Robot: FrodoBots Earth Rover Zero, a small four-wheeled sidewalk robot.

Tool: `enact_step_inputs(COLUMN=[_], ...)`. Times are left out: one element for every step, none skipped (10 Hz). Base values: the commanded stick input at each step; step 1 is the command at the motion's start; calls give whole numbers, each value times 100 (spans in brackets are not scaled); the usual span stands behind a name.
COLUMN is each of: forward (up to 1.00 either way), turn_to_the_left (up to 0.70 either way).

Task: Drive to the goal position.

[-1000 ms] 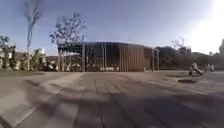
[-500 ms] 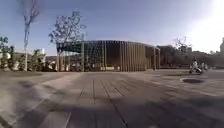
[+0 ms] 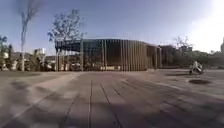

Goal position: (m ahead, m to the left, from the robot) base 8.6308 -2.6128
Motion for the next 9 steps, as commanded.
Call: enact_step_inputs(forward=[70,70,70,70,70,70,70,70,70], turn_to_the_left=[0,0,0,0,0,0,0,0,0])
